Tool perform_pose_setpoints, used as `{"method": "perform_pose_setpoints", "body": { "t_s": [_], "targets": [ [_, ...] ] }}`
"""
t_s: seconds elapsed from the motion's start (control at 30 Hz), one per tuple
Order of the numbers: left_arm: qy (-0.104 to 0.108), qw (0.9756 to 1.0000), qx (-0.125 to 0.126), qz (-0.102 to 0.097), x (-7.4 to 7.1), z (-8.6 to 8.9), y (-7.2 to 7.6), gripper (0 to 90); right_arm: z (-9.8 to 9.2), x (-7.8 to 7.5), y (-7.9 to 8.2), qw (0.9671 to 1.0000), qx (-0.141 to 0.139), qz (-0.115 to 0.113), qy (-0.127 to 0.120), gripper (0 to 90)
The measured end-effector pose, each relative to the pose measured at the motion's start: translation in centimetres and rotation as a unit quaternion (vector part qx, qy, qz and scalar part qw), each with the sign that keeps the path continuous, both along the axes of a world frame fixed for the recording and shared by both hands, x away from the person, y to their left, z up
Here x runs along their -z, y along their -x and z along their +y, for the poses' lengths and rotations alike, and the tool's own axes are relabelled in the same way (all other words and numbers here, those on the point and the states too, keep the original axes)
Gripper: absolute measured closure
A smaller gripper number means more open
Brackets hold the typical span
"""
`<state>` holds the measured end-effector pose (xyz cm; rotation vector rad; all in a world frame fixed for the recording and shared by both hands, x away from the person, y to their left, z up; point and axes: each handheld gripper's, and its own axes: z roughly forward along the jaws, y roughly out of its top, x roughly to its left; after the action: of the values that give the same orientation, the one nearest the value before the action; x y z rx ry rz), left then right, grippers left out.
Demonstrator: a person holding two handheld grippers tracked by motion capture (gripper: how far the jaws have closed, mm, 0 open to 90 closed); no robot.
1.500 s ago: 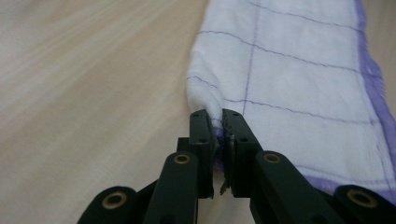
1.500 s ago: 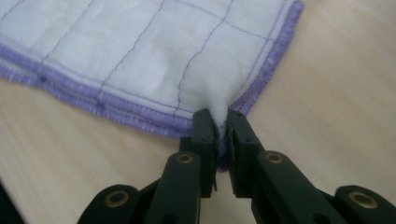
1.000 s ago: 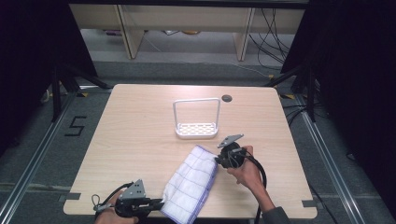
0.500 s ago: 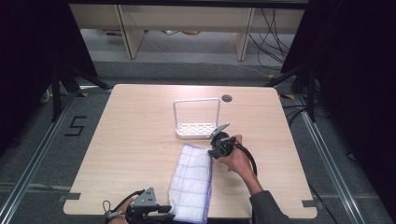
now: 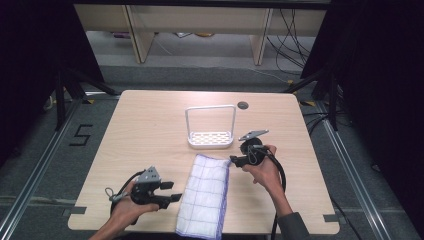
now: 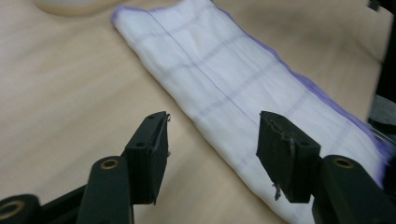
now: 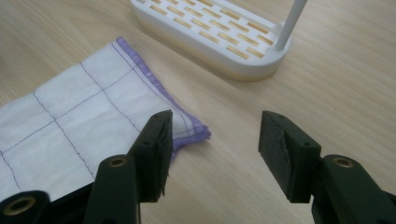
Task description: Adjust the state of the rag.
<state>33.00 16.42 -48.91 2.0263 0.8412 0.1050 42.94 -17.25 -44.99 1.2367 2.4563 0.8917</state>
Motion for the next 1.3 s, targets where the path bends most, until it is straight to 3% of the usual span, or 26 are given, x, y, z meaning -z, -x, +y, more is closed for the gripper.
{"method": "perform_pose_setpoints", "body": {
  "t_s": [0.13, 0.17, 0.23, 0.33, 0.5, 0.53, 0.67, 0.7, 0.77, 0.8, 0.87, 0.93, 0.97, 1.07, 1.1, 1.17, 1.2, 1.27, 1.3],
  "targets": [
    [-0.005, 0.9999, -0.016, -0.003, -0.4, -0.7, -3.6, 42.1, 0.5, 0.5, -0.2, 1.0, 0.004, -0.001, -0.001, 44.2],
    [-0.012, 0.9998, -0.017, -0.002, -0.5, -1.2, -5.0, 41.3, 0.7, 0.8, -0.3, 0.9999, 0.007, 0.008, -0.004, 44.9],
    [-0.011, 0.9997, -0.022, -0.003, -0.5, -1.6, -5.7, 40.8, 0.6, 1.0, -0.4, 1.0, 0.0, 0.007, 0.004, 44.9],
    [-0.026, 0.9994, -0.022, 0.008, -0.2, -3.1, -8.5, 40.3, 0.7, 1.5, -0.6, 0.9998, 0.01, 0.017, 0.001, 44.5],
    [-0.04, 0.9987, -0.026, 0.019, 0.5, -4.7, -10.6, 36.8, 0.8, 1.7, -1.1, 0.9997, 0.015, 0.019, -0.001, 44.0],
    [-0.056, 0.9981, -0.019, 0.017, 0.6, -4.8, -11.0, 35.9, 0.9, 1.8, -1.1, 0.9997, 0.018, 0.019, -0.002, 44.0],
    [-0.051, 0.9981, -0.03, 0.016, 0.8, -5.5, -12.0, 38.7, 1.7, 2.5, -1.3, 0.9997, 0.009, 0.021, 0.003, 44.6],
    [-0.057, 0.9979, -0.028, 0.013, 0.9, -5.8, -12.2, 40.8, 1.9, 2.5, -1.3, 0.9993, 0.012, 0.035, 0.007, 44.9],
    [-0.059, 0.998, -0.022, 0.011, 1.0, -6.3, -12.5, 44.1, 2.2, 3.0, -1.5, 0.9993, 0.006, 0.031, 0.017, 47.6],
    [-0.068, 0.9975, -0.013, 0.012, 1.0, -6.6, -12.6, 45.9, 2.4, 3.1, -1.6, 0.9988, 0.009, 0.043, 0.02, 48.5],
    [-0.081, 0.9966, -0.011, 0.01, 1.3, -7.0, -12.8, 47.5, 2.5, 3.5, -1.8, 0.9989, 0.001, 0.038, 0.028, 52.3],
    [-0.084, 0.9964, -0.009, 0.008, 1.4, -7.1, -12.9, 51.3, 2.8, 3.6, -1.8, 0.9979, 0.009, 0.055, 0.031, 54.8],
    [-0.086, 0.9962, -0.01, 0.002, 1.6, -7.3, -12.9, 53.7, 2.8, 3.7, -2.0, 0.9985, -0.002, 0.044, 0.034, 55.9],
    [-0.103, 0.9947, 0.001, -0.004, 1.7, -7.5, -13.0, 58.4, 3.0, 4.0, -2.0, 0.9977, 0.007, 0.056, 0.037, 56.3],
    [-0.102, 0.9948, -0.001, -0.005, 1.8, -7.5, -13.0, 60.1, 2.9, 4.1, -2.2, 0.9982, -0.005, 0.044, 0.041, 56.2],
    [-0.1, 0.995, 0.0, -0.006, 1.8, -7.5, -13.1, 65.8, 3.0, 4.1, -2.2, 0.9979, 0.002, 0.049, 0.042, 55.7],
    [-0.101, 0.9949, 0.001, -0.006, 1.8, -7.5, -13.1, 69.0, 3.2, 4.1, -2.1, 0.998, 0.005, 0.055, 0.032, 55.8],
    [-0.1, 0.995, 0.003, -0.007, 1.8, -7.3, -13.1, 74.6, 3.1, 4.2, -2.3, 0.9982, -0.004, 0.043, 0.041, 56.5],
    [-0.1, 0.9949, 0.004, -0.008, 1.8, -7.3, -13.1, 77.9, 3.3, 4.2, -2.2, 0.9981, 0.002, 0.049, 0.036, 57.8]
  ]
}}
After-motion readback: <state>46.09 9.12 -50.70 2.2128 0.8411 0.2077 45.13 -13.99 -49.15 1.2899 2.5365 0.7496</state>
